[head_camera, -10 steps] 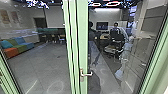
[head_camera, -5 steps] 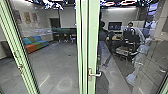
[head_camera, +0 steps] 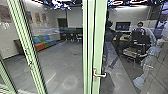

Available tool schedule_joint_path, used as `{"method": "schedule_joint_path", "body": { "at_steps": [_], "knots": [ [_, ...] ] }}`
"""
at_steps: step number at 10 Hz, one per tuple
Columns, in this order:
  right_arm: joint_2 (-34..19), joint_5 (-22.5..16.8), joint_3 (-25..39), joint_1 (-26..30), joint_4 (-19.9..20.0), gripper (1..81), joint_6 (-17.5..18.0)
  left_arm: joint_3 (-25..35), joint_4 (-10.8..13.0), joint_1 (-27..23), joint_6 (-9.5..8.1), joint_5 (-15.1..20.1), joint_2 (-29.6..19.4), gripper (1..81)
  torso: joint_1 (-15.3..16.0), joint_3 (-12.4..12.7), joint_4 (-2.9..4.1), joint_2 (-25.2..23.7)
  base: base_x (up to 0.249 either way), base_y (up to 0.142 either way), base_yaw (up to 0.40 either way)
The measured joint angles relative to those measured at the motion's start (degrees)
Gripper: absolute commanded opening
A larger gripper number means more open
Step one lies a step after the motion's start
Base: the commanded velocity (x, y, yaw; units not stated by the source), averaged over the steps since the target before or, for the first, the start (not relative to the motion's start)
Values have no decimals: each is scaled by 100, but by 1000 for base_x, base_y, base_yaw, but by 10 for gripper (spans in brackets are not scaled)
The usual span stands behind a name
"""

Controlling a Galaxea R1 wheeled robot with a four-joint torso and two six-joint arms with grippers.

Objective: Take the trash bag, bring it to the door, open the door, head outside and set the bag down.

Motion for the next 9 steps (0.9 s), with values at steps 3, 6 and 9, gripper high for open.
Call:
{"method": "schedule_joint_path", "body": {
  "at_steps": [3,6,9],
  "knots": [
    [-4,9,-9,-2,0,811,0,2,-4,-7,0,4,0,10,0,0,0,0,0,0,0],
    [-1,6,-9,-5,0,811,0,2,-6,0,-2,4,4,10,-2,0,0,0,54,0,0],
    [-1,-30,-7,-16,-1,811,2,0,-9,9,-20,13,15,10,-11,2,0,-4,116,0,0]
  ]
}}
